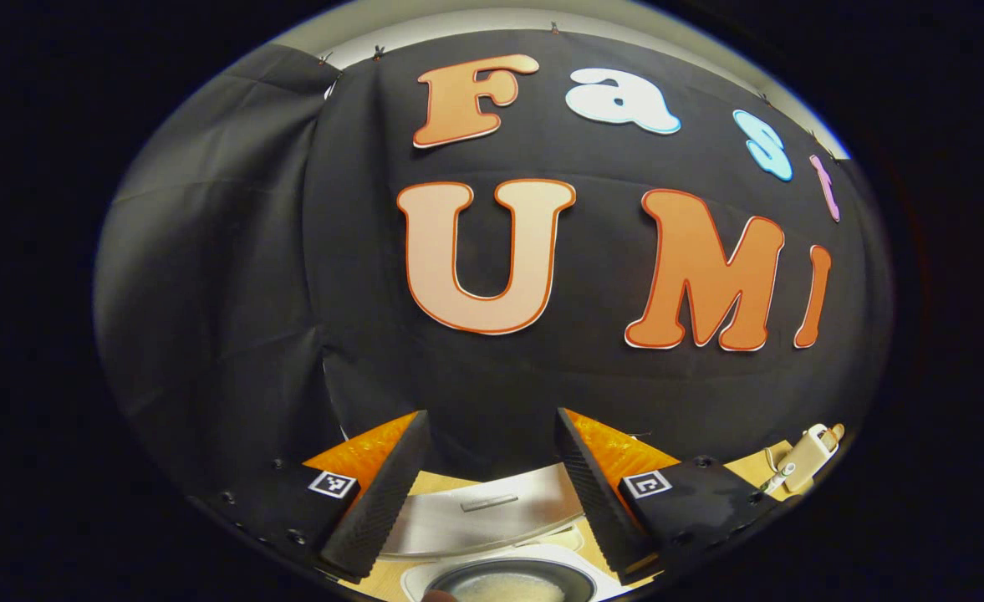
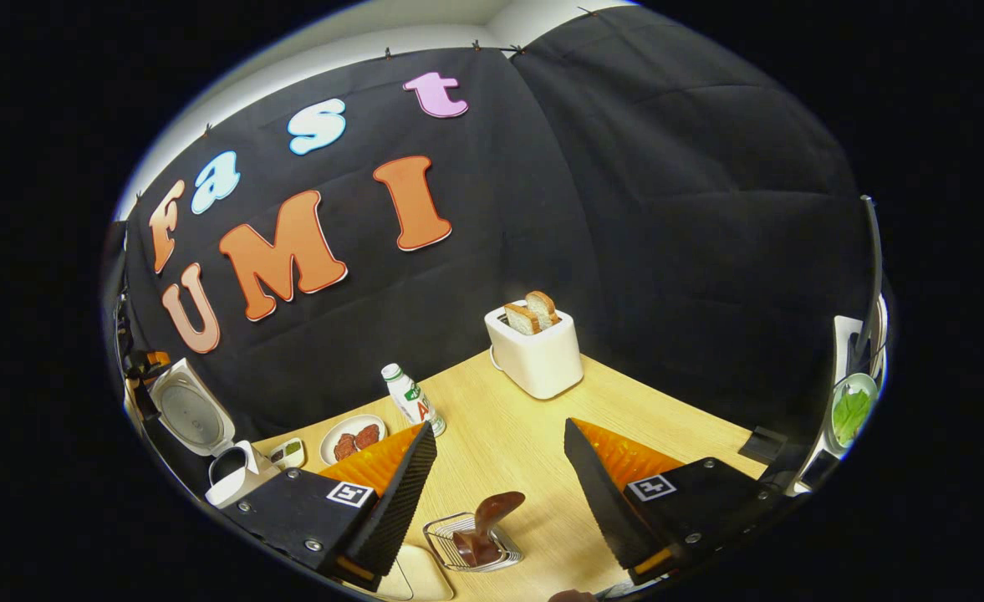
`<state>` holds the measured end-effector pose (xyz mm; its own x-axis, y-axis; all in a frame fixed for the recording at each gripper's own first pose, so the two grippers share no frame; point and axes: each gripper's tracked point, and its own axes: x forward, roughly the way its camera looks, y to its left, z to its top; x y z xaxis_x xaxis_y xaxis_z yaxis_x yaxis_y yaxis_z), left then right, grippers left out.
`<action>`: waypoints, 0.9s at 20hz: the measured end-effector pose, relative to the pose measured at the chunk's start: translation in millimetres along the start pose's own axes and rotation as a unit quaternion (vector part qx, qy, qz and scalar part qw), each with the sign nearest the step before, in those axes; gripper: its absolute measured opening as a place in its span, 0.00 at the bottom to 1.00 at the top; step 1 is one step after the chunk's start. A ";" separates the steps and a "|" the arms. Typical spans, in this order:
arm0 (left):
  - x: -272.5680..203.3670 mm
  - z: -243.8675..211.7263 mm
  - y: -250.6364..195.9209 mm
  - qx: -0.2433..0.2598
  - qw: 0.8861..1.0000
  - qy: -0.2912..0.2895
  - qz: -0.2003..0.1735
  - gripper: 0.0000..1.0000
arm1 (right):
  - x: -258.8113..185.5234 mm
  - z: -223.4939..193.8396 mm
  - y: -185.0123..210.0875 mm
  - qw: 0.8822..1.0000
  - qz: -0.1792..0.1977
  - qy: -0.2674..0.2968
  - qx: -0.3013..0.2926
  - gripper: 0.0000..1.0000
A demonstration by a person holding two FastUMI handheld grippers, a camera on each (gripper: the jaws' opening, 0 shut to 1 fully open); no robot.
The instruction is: Close the left gripper, press the button to open the rice cooker; take a wooden spoon from the chopstick holder with the right hand, scoop a spoonful of rice and pour it into the rice cooker, then put the wooden spoon back into the chopstick holder.
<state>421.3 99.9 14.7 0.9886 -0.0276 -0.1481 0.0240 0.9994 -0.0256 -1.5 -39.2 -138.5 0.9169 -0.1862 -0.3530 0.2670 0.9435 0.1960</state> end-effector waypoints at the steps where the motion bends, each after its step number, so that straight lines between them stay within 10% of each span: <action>1: 0.4 -4.0 0.6 0.001 1.000 0.007 0.000 1.00 | 0.6 1.9 2.9 1.000 0.000 -0.001 -0.004 0.95; 18: -88.2 -55.3 -29.8 -0.006 0.998 0.042 -0.043 1.00 | -0.4 14.7 26.9 0.998 0.060 -0.007 -0.028 0.95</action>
<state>325.1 71.4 -26.1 0.9671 -0.1157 -0.2267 0.1064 0.9929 -0.0529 9.7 -17.8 -119.6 0.9453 -0.0748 -0.3175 0.1390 0.9729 0.1848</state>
